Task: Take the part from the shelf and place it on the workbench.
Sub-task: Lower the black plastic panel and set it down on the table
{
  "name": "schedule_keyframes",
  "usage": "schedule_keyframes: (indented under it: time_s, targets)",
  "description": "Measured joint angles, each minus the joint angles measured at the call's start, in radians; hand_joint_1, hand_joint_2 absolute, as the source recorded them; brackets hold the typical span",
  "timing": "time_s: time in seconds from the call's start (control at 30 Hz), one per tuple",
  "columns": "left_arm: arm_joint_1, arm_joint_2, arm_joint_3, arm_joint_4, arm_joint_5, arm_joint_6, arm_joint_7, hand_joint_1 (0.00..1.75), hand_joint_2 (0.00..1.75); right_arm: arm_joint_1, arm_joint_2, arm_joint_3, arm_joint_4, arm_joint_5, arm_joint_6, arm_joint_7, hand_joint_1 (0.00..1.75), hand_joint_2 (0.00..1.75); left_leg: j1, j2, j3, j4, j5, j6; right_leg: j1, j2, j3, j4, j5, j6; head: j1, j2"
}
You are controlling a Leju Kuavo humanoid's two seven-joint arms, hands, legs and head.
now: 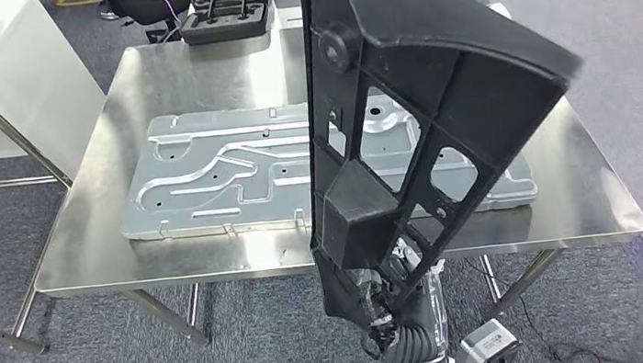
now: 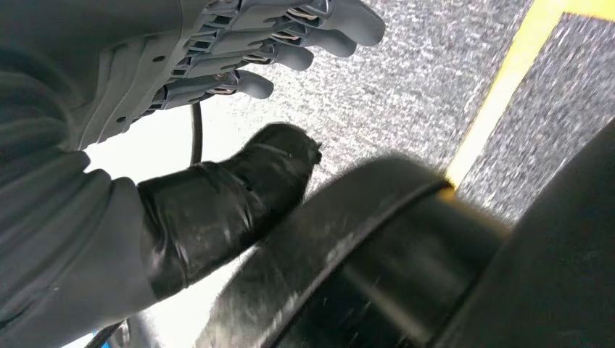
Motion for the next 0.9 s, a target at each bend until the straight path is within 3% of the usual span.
schedule_keyframes:
  time_s: [0.1, 0.17, 0.27, 0.3, 0.33, 0.37, 0.43, 0.5, 0.6, 0.67, 0.77, 0.8, 0.83, 0.87, 0.9]
  targets:
    - [0.001, 0.000, 0.003, 0.000, -0.001, 0.001, -0.001, 0.00, 1.75, -0.001, 0.000, -0.001, 0.005, -0.010, 0.005, -0.001, 1.75, 1.75, 0.002, -0.001, 0.012, -0.019, -0.011, 0.015, 0.002, -0.004, 0.003, -0.004, -0.008, 0.014, 0.001, 0.000]
    - [0.002, -0.001, 0.004, 0.000, -0.002, 0.001, 0.000, 0.00, 1.75, -0.003, 0.000, -0.002, 0.006, -0.012, 0.007, -0.002, 1.75, 1.75, 0.006, 0.000, 0.025, -0.031, -0.013, 0.026, 0.004, -0.008, -0.016, 0.042, -0.036, 0.022, 0.003, 0.000]
    - [0.001, -0.001, 0.004, 0.000, -0.004, 0.002, 0.000, 0.00, 1.75, -0.003, 0.000, -0.003, 0.010, -0.014, 0.007, -0.003, 1.75, 1.75, 0.005, 0.001, 0.040, -0.035, -0.025, 0.037, 0.002, -0.009, -0.128, 0.233, -0.105, 0.026, 0.005, 0.000]
    - [0.002, -0.001, 0.004, 0.000, -0.004, 0.001, 0.000, 0.00, 1.75, -0.002, 0.000, -0.003, 0.012, -0.014, 0.007, -0.003, 1.75, 1.75, 0.005, 0.001, 0.047, -0.035, -0.030, 0.039, 0.000, -0.009, -0.160, 0.275, -0.105, 0.027, 0.005, 0.000]
    - [0.002, -0.001, 0.004, 0.000, -0.004, 0.001, 0.000, 0.00, 1.75, -0.001, 0.000, -0.003, 0.015, -0.015, 0.007, -0.003, 1.75, 1.75, 0.004, 0.000, 0.055, -0.035, -0.036, 0.038, -0.002, -0.009, -0.174, 0.279, -0.083, 0.027, 0.005, 0.000]
    - [0.003, -0.001, 0.004, 0.000, -0.004, 0.001, 0.000, 0.00, 1.75, -0.001, 0.000, -0.003, 0.016, -0.015, 0.007, -0.003, 1.75, 1.75, 0.004, -0.001, 0.065, -0.034, -0.044, 0.037, -0.004, -0.009, -0.167, 0.243, -0.043, 0.028, 0.006, 0.000]
    - [0.005, -0.001, 0.004, 0.000, -0.005, 0.001, 0.000, 0.00, 1.75, -0.001, 0.000, -0.003, 0.019, -0.015, 0.007, -0.003, 1.75, 1.75, 0.004, -0.003, 0.083, -0.033, -0.060, 0.031, -0.007, -0.009, -0.120, 0.112, 0.044, 0.025, 0.006, 0.000]
    - [0.004, -0.001, 0.004, 0.000, -0.007, 0.001, 0.001, 0.00, 1.75, -0.003, 0.000, -0.003, 0.021, -0.017, 0.009, -0.003, 1.75, 1.75, 0.002, -0.004, 0.088, -0.027, -0.072, 0.021, -0.005, -0.008, -0.088, 0.028, 0.075, 0.019, 0.004, 0.000]
    - [0.001, -0.001, 0.004, 0.000, -0.011, 0.007, 0.009, 0.00, 1.75, -0.002, 0.001, -0.005, 0.023, -0.028, 0.008, -0.007, 1.75, 1.75, 0.003, -0.002, 0.086, -0.026, -0.080, 0.004, -0.001, -0.003, -0.084, 0.014, 0.066, 0.004, 0.001, 0.001]
    - [0.000, -0.001, 0.005, 0.000, -0.015, 0.012, 0.013, 0.00, 1.75, -0.003, 0.003, -0.009, 0.023, -0.030, 0.000, -0.014, 1.75, 1.75, 0.004, -0.001, 0.074, 0.010, -0.104, -0.007, -0.005, -0.003, -0.073, 0.007, 0.063, -0.007, -0.001, 0.001]
    - [0.000, -0.001, 0.005, 0.000, -0.019, 0.014, 0.014, 0.00, 1.75, -0.004, 0.005, -0.013, 0.022, -0.028, -0.014, -0.019, 1.75, 1.75, 0.007, 0.000, -0.024, 0.193, -0.177, -0.020, -0.004, -0.006, -0.060, 0.004, 0.054, -0.020, -0.004, 0.001]
    - [0.001, -0.001, 0.005, 0.000, -0.019, 0.014, 0.014, 0.00, 1.75, -0.004, 0.005, -0.014, 0.022, -0.027, -0.017, -0.018, 1.75, 1.75, 0.008, 0.000, -0.058, 0.244, -0.186, -0.021, -0.002, -0.006, -0.058, 0.004, 0.051, -0.022, -0.004, 0.001]
    - [0.002, -0.001, 0.005, 0.000, -0.020, 0.014, 0.014, 0.00, 1.75, -0.004, 0.005, -0.014, 0.022, -0.026, -0.019, -0.017, 1.75, 1.75, 0.008, 0.000, -0.076, 0.262, -0.176, -0.021, -0.001, -0.005, -0.054, 0.004, 0.048, -0.022, -0.004, 0.001]
    - [0.002, 0.000, 0.005, 0.000, -0.020, 0.014, 0.014, 0.00, 1.75, -0.004, 0.005, -0.016, 0.022, -0.025, -0.020, -0.016, 1.75, 1.75, 0.008, 0.000, -0.075, 0.241, -0.147, -0.019, 0.000, -0.003, -0.049, 0.004, 0.045, -0.022, -0.004, 0.001]
    - [0.002, 0.000, 0.005, 0.000, -0.020, 0.014, 0.014, 0.00, 1.75, -0.004, 0.005, -0.017, 0.022, -0.021, -0.022, -0.014, 1.75, 1.75, 0.007, 0.000, -0.057, 0.185, -0.103, -0.015, 0.000, -0.002, -0.043, 0.004, 0.041, -0.022, -0.004, 0.001]
